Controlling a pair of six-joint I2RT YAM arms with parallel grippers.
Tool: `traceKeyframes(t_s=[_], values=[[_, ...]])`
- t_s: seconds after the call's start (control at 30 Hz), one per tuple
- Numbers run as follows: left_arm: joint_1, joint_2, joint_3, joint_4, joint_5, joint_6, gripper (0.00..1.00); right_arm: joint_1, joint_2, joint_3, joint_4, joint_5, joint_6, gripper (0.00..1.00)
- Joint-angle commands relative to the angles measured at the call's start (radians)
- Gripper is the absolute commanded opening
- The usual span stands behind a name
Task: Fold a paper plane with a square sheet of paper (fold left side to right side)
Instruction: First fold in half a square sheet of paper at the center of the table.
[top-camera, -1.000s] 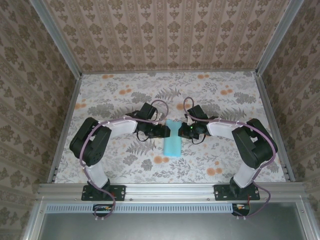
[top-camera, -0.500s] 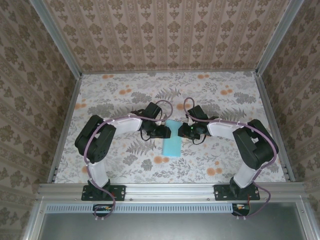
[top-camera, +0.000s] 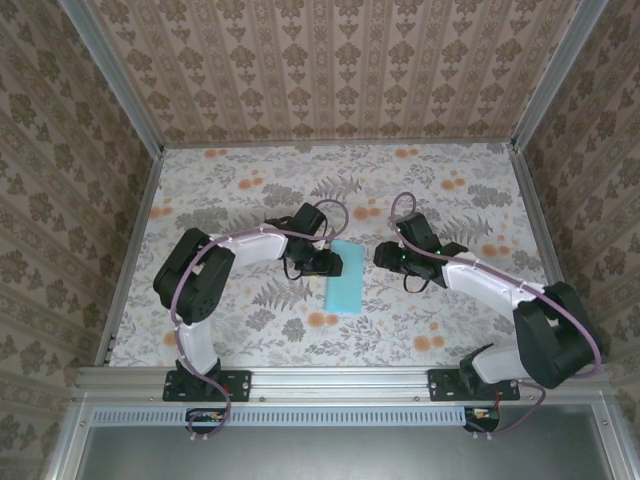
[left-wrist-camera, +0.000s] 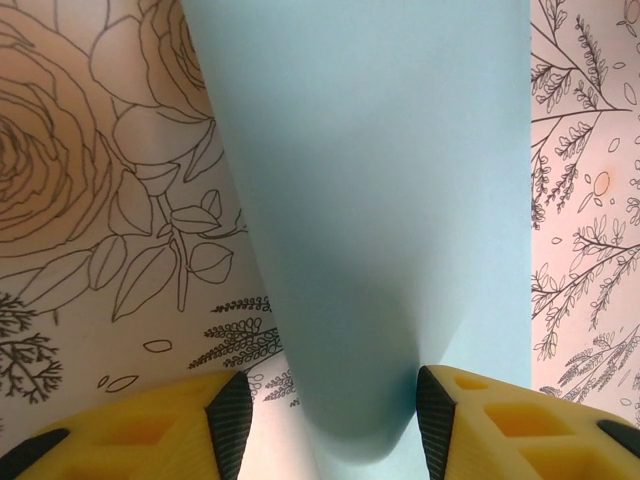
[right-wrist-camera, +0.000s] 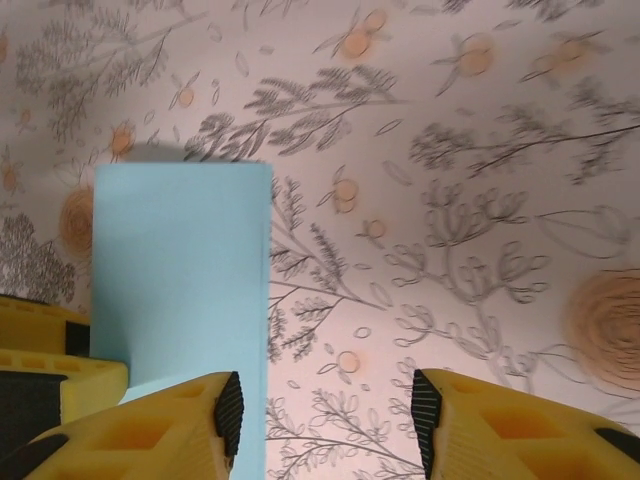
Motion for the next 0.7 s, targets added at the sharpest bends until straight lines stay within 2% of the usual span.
traceKeyframes(t_s=[0.0,0.67], values=[[-0.034,0.07,0.009,0.002,-0.008,0.032,0.52,-0.013,-0.064,-0.027,-0.034,0.08,0.011,0.53],[-0.044,0.114,0.035,0.004,-0.019,-0.009,0.53,-0.028,-0.152,-0.063,-0.066,0.099,0.009,0.55]])
